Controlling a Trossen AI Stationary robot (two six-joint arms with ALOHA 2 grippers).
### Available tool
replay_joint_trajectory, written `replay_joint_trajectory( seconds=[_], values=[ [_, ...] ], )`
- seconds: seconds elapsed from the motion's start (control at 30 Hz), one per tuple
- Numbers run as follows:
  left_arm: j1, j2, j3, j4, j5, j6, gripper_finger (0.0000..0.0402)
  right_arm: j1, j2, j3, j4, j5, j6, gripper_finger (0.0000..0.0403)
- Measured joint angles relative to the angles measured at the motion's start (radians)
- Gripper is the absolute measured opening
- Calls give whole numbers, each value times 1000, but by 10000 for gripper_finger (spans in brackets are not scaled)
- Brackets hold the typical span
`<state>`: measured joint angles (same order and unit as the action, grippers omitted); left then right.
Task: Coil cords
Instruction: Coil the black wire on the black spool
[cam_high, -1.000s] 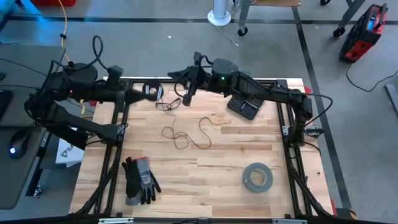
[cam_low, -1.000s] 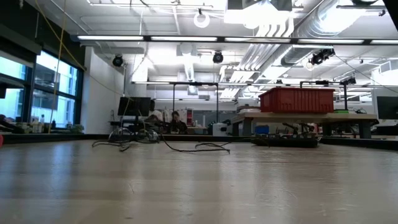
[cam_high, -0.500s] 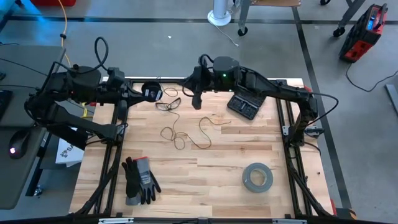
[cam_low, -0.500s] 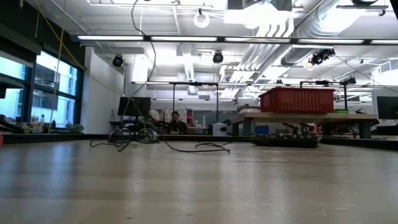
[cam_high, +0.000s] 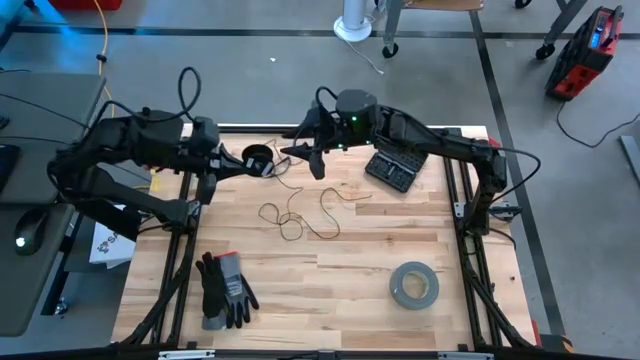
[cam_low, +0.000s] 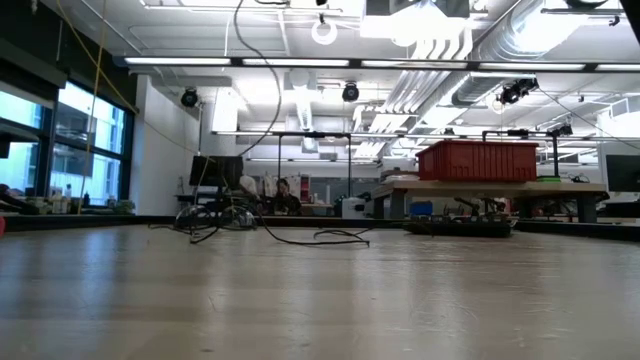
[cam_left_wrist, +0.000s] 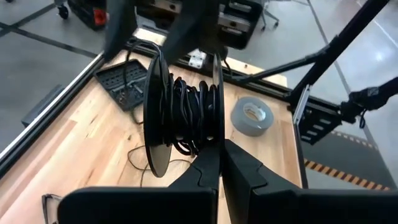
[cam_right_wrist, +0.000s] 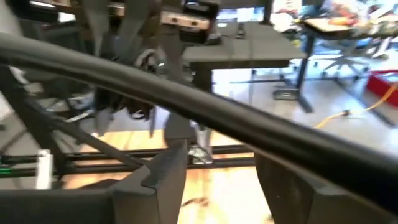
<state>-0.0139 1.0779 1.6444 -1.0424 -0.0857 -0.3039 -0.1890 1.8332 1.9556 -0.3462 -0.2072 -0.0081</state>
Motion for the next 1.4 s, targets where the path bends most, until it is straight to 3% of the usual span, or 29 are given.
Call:
replay_joint_trajectory(
  seconds=[0.13,0.4,0.63,0.8,1.0,1.4],
  values=[
    [0,14,0,1,0,7,0,0,0,0,-10,32,-18,187],
    [0,17,0,73,-4,22,0,2,10,0,-47,-84,12,187],
    [0,18,0,76,-9,25,0,2,27,-1,-47,-27,0,173],
    [0,18,0,76,-27,21,0,2,27,-1,-55,-19,-39,129],
    [1,18,0,71,-33,33,0,9,27,-1,-53,11,-83,13],
    [1,17,0,33,-241,131,0,48,-26,0,-138,95,-105,0]
  ],
)
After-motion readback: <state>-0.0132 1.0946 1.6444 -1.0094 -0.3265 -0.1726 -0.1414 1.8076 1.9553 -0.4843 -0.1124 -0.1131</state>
